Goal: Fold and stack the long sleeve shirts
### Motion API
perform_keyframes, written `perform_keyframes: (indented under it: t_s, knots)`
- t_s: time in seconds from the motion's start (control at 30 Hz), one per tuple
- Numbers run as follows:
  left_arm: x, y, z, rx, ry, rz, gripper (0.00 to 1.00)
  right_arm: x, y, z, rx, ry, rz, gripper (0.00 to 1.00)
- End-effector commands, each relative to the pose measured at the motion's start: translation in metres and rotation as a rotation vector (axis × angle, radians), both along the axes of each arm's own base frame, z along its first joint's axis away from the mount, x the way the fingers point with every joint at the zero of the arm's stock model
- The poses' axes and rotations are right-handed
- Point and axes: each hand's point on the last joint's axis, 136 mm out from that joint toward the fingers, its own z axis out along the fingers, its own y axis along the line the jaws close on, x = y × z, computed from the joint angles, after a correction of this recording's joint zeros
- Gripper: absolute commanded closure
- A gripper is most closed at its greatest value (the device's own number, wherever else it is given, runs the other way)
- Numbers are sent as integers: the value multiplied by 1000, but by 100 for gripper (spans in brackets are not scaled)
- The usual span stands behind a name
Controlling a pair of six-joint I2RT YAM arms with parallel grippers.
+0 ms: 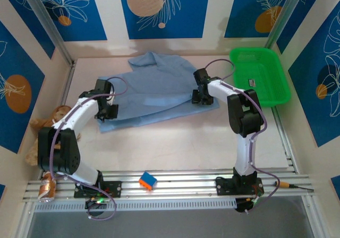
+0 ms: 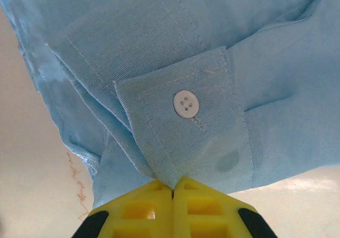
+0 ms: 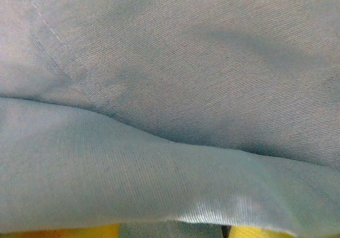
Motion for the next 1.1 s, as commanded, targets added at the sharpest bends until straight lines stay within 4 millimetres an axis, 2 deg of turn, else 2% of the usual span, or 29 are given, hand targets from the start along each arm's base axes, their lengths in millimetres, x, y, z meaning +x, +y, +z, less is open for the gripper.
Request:
perform_keyframes:
  t_s: [0.0,0.2,0.27,0.4,0.43,0.47,0.6,0.67,0.73,0.83,0.9,0.93,1.0,1.07]
  knots:
    - [-2,14,-17,70,55,-4,100,-21,-7,-6,-7,68,-19,49]
    - [-8,19,-42,103,141,-1,100,-28,-6,0,-8,71,-13,49]
    - [-10,19,-47,105,163,-4,100,-32,-7,9,-10,64,-3,49]
    - [-13,20,-45,105,162,-10,100,-47,-12,44,3,22,12,48]
    - [-12,19,-42,104,157,-7,96,-50,-12,56,14,1,19,48]
    - [-13,21,-39,110,153,1,87,-52,-11,67,31,-18,26,48]
    - [-8,24,-5,107,75,62,41,-48,4,111,125,-92,65,47]
    - [-5,19,22,65,13,95,34,-40,17,125,179,-115,89,47]
    - [1,4,53,1,-66,100,29,-31,33,130,223,-125,120,48]
    - [11,-30,85,-111,-151,71,30,-18,63,124,275,-100,162,55]
    - [20,-58,88,-233,-164,41,39,-10,80,114,293,-87,183,61]
    - [25,-67,83,-279,-157,40,49,-6,85,105,293,-68,178,66]
    - [37,-79,68,-328,-144,37,64,2,90,90,287,-34,159,73]
    - [46,-82,46,-341,-128,64,72,10,86,74,262,-13,122,75]
